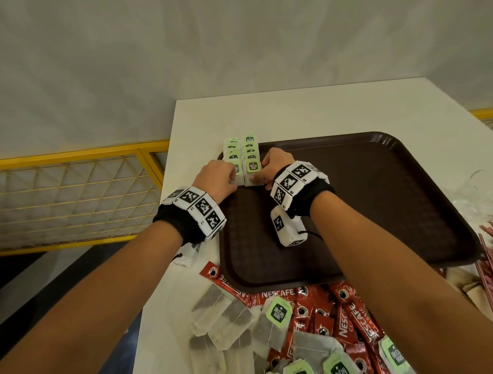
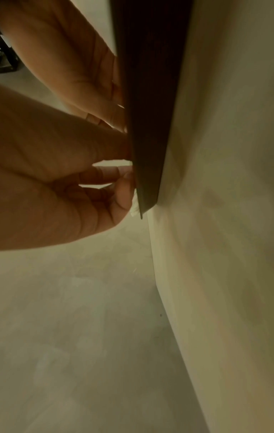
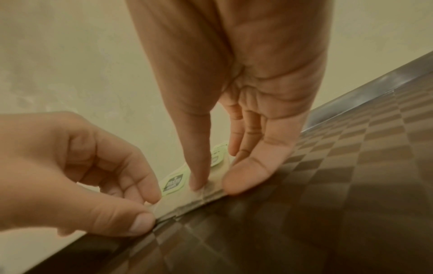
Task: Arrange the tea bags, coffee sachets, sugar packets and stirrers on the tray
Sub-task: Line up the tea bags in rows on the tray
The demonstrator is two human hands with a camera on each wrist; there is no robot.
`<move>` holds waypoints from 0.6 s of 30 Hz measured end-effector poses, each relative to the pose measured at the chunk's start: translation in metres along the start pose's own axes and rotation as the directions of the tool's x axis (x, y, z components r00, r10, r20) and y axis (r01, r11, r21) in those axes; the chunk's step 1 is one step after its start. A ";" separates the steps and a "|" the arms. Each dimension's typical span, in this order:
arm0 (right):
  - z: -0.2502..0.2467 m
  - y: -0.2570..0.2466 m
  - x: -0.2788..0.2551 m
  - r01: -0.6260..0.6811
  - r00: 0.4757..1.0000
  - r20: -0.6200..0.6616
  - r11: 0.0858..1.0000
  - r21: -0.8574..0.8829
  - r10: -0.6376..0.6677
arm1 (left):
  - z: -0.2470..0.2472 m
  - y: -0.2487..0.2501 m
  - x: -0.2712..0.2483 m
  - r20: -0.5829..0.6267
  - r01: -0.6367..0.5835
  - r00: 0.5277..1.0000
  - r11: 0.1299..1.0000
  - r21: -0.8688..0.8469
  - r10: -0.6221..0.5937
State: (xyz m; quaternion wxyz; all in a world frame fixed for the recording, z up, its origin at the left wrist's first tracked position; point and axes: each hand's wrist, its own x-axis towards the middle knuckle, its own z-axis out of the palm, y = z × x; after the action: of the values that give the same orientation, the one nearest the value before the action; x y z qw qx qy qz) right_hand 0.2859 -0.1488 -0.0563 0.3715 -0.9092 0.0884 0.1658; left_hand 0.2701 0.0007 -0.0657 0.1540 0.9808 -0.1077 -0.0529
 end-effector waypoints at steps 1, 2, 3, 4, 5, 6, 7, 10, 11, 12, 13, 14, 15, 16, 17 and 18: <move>0.001 0.000 0.001 0.002 1.000 0.003 1.000 -0.006 -0.001 | 0.000 0.000 0.000 0.002 0.006 1.000 1.000 0.002 -0.006; 0.001 0.000 0.002 0.007 1.000 0.005 1.000 -0.012 -0.007 | 0.000 0.000 0.000 0.005 0.010 1.000 1.000 0.005 -0.010; 0.002 0.000 0.002 0.013 1.000 0.004 1.000 -0.017 -0.013 | 0.000 0.000 0.001 0.008 0.013 1.000 1.000 0.006 -0.013; 0.002 0.000 0.003 0.017 1.000 0.001 1.000 -0.022 -0.017 | 0.000 0.000 0.001 0.009 0.015 1.000 1.000 0.006 -0.015; 0.002 0.000 0.003 0.015 1.000 -0.002 1.000 -0.026 -0.015 | -0.001 0.000 0.000 0.009 0.014 1.000 1.000 0.007 -0.014; 0.002 0.001 0.003 0.006 1.000 -0.001 1.000 -0.030 -0.006 | -0.001 0.000 -0.001 0.009 0.013 1.000 1.000 0.007 -0.013; 0.002 0.000 0.003 -0.004 1.000 0.001 0.999 -0.033 0.004 | -0.003 0.000 -0.002 0.006 0.011 1.000 1.000 0.005 -0.011; -0.004 0.000 -0.004 -0.013 1.000 -0.011 0.999 -0.033 0.013 | -0.012 0.002 -0.009 -0.025 0.005 1.000 1.000 -0.029 -0.006; -0.008 -0.001 -0.010 -0.003 1.000 -0.024 1.000 -0.024 0.003 | -0.017 0.003 -0.014 -0.038 0.002 0.999 0.999 -0.054 -0.004; -0.011 -0.002 -0.018 0.017 0.999 -0.044 1.000 -0.018 -0.018 | -0.022 0.004 -0.020 -0.049 -0.002 0.999 0.996 -0.086 -0.002; -0.014 -0.003 -0.027 0.046 0.997 -0.064 0.999 -0.022 -0.048 | -0.028 0.006 -0.028 -0.058 -0.009 0.998 0.992 -0.123 0.002; -0.015 -0.005 -0.038 0.085 0.993 -0.073 0.996 -0.031 -0.087 | -0.033 0.007 -0.038 -0.059 -0.013 0.998 0.987 -0.158 0.003; -0.015 -0.006 -0.051 0.126 0.990 -0.063 0.992 -0.033 -0.127 | -0.037 0.008 -0.050 -0.047 -0.011 0.999 0.983 -0.185 0.003; -0.014 -0.006 -0.064 0.161 0.986 -0.032 0.987 -0.024 -0.162 | -0.040 0.010 -0.063 -0.021 -0.004 1.000 0.980 -0.200 0.000; -0.011 -0.007 -0.077 0.188 0.982 0.023 0.982 -0.008 -0.188 | -0.041 0.010 -0.076 0.015 0.007 1.000 0.979 -0.203 -0.004; -0.007 -0.007 -0.091 0.208 0.973 0.101 0.978 0.006 -0.208 | -0.040 0.010 -0.090 0.057 0.022 0.998 0.980 -0.199 -0.011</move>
State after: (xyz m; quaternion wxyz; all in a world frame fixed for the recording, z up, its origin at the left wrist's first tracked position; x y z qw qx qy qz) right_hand 0.2048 -0.1448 -0.0135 0.3885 -0.9049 -0.0266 0.1720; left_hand 0.1858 0.0236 -0.0185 0.2482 0.9593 -0.0980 -0.0919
